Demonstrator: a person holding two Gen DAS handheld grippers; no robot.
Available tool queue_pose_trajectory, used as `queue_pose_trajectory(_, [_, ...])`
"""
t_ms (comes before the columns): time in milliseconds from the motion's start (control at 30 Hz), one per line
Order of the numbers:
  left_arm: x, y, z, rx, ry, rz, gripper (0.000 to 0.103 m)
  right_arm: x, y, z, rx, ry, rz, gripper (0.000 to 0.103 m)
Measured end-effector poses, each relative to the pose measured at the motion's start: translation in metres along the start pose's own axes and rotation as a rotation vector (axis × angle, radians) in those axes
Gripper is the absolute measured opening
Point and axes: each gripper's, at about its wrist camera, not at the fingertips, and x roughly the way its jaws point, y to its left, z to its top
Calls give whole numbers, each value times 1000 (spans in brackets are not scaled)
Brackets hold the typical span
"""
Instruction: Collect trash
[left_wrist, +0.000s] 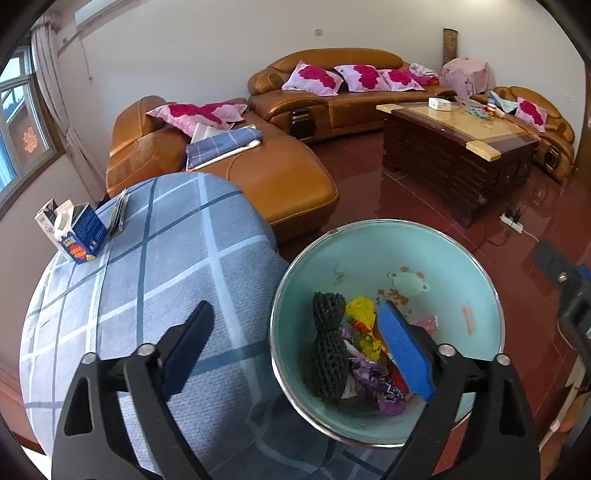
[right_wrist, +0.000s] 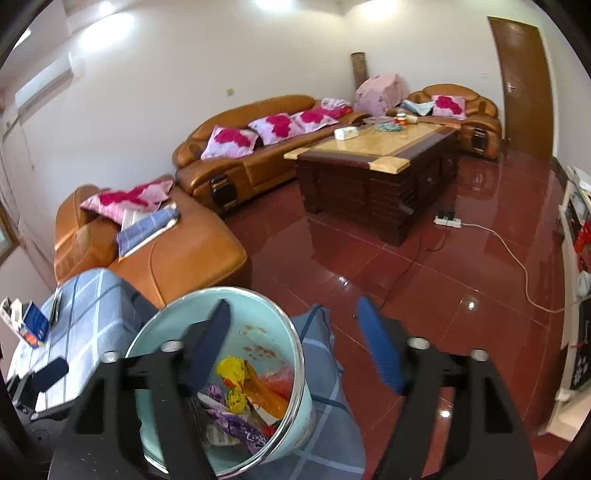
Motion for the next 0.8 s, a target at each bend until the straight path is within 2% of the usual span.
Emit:
queue_pose_trajectory(233, [-19, 13, -6, -21, -35, -60, 97, -22, -3, 5, 6, -35, 4, 77])
queue_pose_trajectory(400, [-45, 45, -11, -78, -72, -98, 97, -37, 3, 2, -27, -55, 15, 77])
queue_pose_trajectory(600, [-61, 83, -22, -133, -72, -3, 97, -52, 8, -7, -34, -59, 9, 78])
queue_pose_trajectory(800, [-76, 91, -39, -126, -99, 45, 97, -66, 17, -13, -44, -56, 23, 78])
